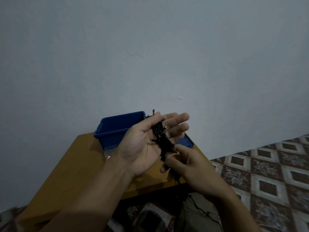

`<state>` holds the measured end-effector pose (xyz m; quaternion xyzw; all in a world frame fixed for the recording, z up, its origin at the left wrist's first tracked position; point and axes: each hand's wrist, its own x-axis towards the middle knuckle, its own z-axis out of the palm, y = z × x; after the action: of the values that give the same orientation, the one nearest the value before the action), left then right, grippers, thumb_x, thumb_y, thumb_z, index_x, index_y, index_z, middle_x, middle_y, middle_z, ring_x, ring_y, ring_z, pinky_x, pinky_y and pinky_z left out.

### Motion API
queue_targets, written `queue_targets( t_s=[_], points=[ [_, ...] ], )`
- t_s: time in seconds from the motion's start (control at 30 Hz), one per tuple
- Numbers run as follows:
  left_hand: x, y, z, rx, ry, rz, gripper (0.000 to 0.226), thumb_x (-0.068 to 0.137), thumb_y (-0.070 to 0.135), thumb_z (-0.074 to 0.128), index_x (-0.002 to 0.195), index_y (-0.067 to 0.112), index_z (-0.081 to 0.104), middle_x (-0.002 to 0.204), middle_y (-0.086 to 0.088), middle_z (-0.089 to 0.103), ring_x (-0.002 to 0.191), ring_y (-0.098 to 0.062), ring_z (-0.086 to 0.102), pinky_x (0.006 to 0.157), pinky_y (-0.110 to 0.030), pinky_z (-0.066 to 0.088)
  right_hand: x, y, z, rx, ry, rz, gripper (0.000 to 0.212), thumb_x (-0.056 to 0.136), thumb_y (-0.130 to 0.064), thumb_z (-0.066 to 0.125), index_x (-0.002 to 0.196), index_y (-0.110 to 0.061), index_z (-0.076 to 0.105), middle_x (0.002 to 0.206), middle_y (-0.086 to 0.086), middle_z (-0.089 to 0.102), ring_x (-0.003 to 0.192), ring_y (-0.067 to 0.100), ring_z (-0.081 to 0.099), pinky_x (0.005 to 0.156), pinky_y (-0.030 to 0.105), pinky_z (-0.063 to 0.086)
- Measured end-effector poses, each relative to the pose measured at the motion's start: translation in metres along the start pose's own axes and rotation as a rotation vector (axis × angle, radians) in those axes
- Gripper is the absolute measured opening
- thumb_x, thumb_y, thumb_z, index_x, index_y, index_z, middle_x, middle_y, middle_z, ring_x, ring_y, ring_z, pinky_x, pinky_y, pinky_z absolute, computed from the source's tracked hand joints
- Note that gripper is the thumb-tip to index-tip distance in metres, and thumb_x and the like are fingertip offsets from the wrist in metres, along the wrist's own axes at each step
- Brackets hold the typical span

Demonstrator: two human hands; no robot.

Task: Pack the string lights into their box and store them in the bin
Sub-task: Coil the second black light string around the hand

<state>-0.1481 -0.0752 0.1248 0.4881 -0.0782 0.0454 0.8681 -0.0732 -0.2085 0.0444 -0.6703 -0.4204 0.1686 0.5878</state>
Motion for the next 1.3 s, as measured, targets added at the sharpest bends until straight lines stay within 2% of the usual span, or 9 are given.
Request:
queue_targets(
  t_s=[0.17, 0.27, 0.33, 0.57, 0.7, 0.83, 0.97, 1.17, 1.3],
  points=[
    [0.002, 0.005, -0.004, 0.042, 0.079, 0.054, 0.046, 0.097, 0.014, 0.040, 0.139, -0.004, 0.048, 0.134, -0.012, 0.065, 0.116, -0.022, 0.066, 0.106, -0.036, 0.049, 0.000, 0.000, 0.001, -0.010, -0.024, 0.001, 0.008, 0.103, -0.017, 0.054, 0.101, -0.017, 0.062, 0.088, 0.007, 0.075, 0.067, 0.018, 0.064, 0.070, 0.038, 0.054],
    [0.003, 0.005, -0.005, 0.044, 0.102, 0.061, 0.048, 0.093, 0.009, 0.042, 0.139, -0.003, 0.048, 0.135, -0.011, 0.064, 0.118, -0.022, 0.066, 0.106, -0.036, 0.049, 0.001, 0.001, 0.001, 0.004, -0.045, -0.006, 0.010, 0.103, -0.018, 0.054, 0.099, -0.018, 0.063, 0.085, 0.006, 0.075, 0.065, 0.019, 0.062, 0.068, 0.039, 0.051],
    [0.002, 0.005, -0.005, 0.043, 0.123, 0.073, 0.049, 0.092, 0.009, 0.043, 0.139, -0.004, 0.048, 0.133, -0.012, 0.065, 0.119, -0.023, 0.065, 0.107, -0.037, 0.046, 0.001, 0.002, 0.001, 0.003, -0.048, -0.014, 0.013, 0.103, -0.018, 0.054, 0.096, -0.018, 0.065, 0.082, 0.004, 0.074, 0.061, 0.016, 0.057, 0.063, 0.033, 0.048],
    [0.000, 0.007, -0.002, 0.032, 0.180, 0.094, 0.057, 0.101, 0.035, 0.035, 0.140, -0.005, 0.043, 0.131, -0.017, 0.066, 0.122, -0.030, 0.063, 0.112, -0.042, 0.038, 0.001, 0.003, -0.003, 0.015, -0.003, -0.027, 0.012, 0.102, -0.020, 0.057, 0.097, -0.019, 0.068, 0.064, -0.010, 0.055, 0.054, -0.002, 0.046, 0.053, 0.012, 0.037],
    [0.001, 0.010, -0.003, 0.042, 0.192, 0.124, 0.066, 0.103, 0.046, 0.031, 0.144, -0.005, 0.037, 0.131, -0.018, 0.065, 0.123, -0.031, 0.062, 0.115, -0.043, 0.035, 0.003, 0.005, -0.003, -0.008, -0.005, -0.005, 0.018, 0.104, -0.018, 0.052, 0.099, -0.011, 0.068, 0.058, -0.010, 0.048, 0.048, 0.000, 0.039, 0.051, 0.015, 0.033],
    [0.001, 0.011, -0.002, 0.032, 0.158, 0.134, 0.075, 0.102, 0.056, 0.025, 0.146, -0.004, 0.035, 0.135, -0.019, 0.062, 0.126, -0.032, 0.060, 0.116, -0.044, 0.032, 0.002, 0.002, -0.001, 0.008, -0.038, 0.043, 0.025, 0.106, -0.022, 0.047, 0.100, -0.012, 0.068, 0.054, -0.009, 0.048, 0.046, 0.006, 0.036, 0.048, 0.019, 0.031],
    [0.001, 0.012, -0.002, 0.000, 0.127, 0.165, 0.080, 0.101, 0.060, 0.023, 0.146, -0.005, 0.036, 0.136, -0.020, 0.061, 0.127, -0.034, 0.059, 0.117, -0.044, 0.033, 0.001, 0.003, -0.001, 0.062, -0.019, 0.063, 0.015, 0.105, -0.027, 0.048, 0.107, -0.015, 0.057, 0.055, -0.008, 0.046, 0.047, 0.008, 0.032, 0.047, 0.022, 0.028],
    [0.003, 0.012, -0.001, 0.032, 0.106, 0.189, 0.081, 0.101, 0.061, 0.022, 0.146, -0.005, 0.034, 0.135, -0.021, 0.061, 0.127, -0.034, 0.059, 0.116, -0.044, 0.034, 0.000, -0.002, -0.003, 0.057, -0.041, -0.030, 0.017, 0.102, -0.026, 0.057, 0.089, -0.014, 0.060, 0.064, 0.003, 0.064, 0.043, 0.016, 0.043, 0.044, 0.025, 0.035],
    [0.003, 0.012, -0.001, 0.066, 0.089, 0.183, 0.084, 0.100, 0.064, 0.020, 0.148, -0.003, 0.032, 0.136, -0.020, 0.061, 0.128, -0.033, 0.058, 0.115, -0.043, 0.034, -0.001, -0.003, -0.003, 0.028, -0.009, 0.000, 0.022, 0.102, -0.029, 0.055, 0.093, -0.014, 0.068, 0.066, 0.003, 0.066, 0.043, 0.015, 0.047, 0.044, 0.023, 0.037]
  ],
)
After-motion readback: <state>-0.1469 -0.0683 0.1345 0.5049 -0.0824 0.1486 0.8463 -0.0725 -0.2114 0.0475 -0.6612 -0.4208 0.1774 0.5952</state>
